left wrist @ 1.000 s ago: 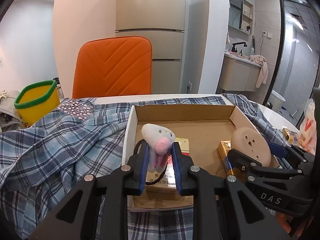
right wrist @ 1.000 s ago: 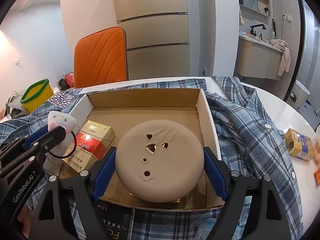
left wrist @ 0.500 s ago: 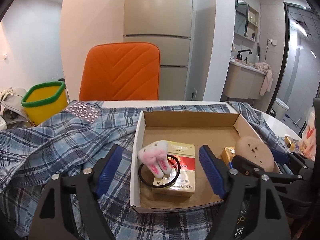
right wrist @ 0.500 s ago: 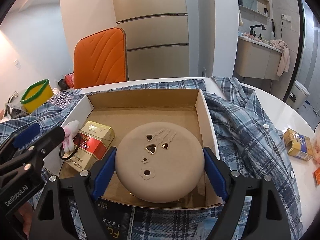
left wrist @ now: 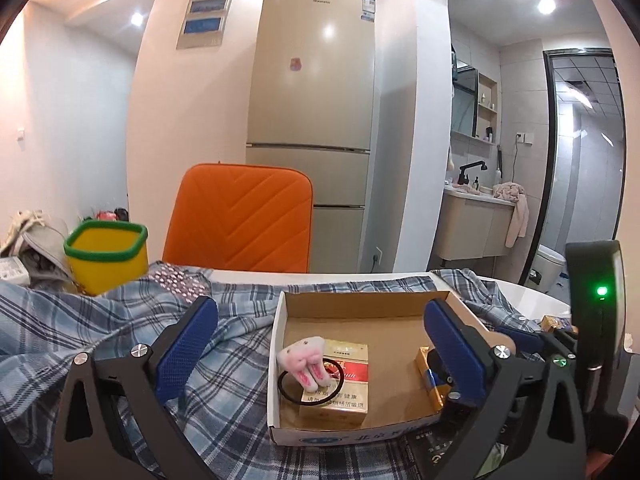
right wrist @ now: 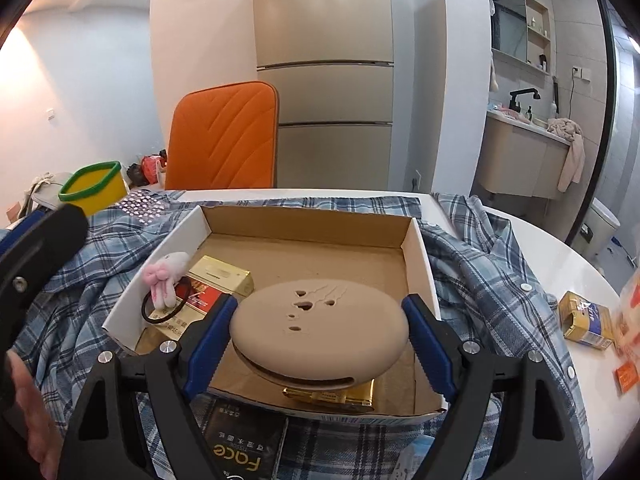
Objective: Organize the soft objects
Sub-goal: 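Open the left gripper to drop the plush toy while the right lowers the pad into the box, then withdraw both grippers from the box and move the right gripper toward the blue packet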
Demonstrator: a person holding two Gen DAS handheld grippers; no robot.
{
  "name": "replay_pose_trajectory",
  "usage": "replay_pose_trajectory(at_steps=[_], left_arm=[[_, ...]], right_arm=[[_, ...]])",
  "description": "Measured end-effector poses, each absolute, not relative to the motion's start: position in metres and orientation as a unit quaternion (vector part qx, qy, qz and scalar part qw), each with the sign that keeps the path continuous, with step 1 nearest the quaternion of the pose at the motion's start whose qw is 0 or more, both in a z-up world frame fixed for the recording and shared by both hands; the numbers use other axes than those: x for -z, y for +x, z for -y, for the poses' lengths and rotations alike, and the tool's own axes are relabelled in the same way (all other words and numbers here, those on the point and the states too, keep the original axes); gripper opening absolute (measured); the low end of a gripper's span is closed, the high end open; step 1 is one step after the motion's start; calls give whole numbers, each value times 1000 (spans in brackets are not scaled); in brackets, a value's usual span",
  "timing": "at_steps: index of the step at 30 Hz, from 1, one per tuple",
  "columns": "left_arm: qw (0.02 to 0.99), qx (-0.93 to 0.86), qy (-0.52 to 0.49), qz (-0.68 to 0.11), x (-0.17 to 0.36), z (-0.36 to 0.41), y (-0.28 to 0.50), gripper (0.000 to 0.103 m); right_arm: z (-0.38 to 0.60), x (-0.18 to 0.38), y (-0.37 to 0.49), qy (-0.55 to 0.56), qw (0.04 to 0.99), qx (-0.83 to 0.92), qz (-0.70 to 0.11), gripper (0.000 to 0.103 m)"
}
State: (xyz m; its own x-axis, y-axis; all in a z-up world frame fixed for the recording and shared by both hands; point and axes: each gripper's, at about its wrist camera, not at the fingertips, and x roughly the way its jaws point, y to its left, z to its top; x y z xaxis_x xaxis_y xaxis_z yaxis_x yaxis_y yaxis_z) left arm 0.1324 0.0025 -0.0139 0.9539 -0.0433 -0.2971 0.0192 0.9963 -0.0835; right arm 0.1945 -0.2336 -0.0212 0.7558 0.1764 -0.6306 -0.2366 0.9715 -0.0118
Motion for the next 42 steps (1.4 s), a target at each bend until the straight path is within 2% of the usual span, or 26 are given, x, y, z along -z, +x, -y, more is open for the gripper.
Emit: replay_pose_trajectory(at_steps=[5, 12, 27, 37, 42], left_arm=[[988, 14, -36, -152, 15, -1, 134, 103], [987, 12, -42, -157, 16, -3, 135, 103], [992, 1, -38, -117, 9, -3, 120, 103], [996, 40, -38, -64, -33, 7, 69, 103], [997, 46, -32, -53, -45, 18, 39, 103]], right_arm=[[241, 27, 202, -25, 928, -112, -353, 83], [238, 20, 194, -20, 935, -134, -327, 85], [243, 7, 186, -17, 948, -112, -299, 88], [264, -51, 136, -38, 973, -92, -208, 88], [286, -62, 105, -33, 979, -65, -191, 88]])
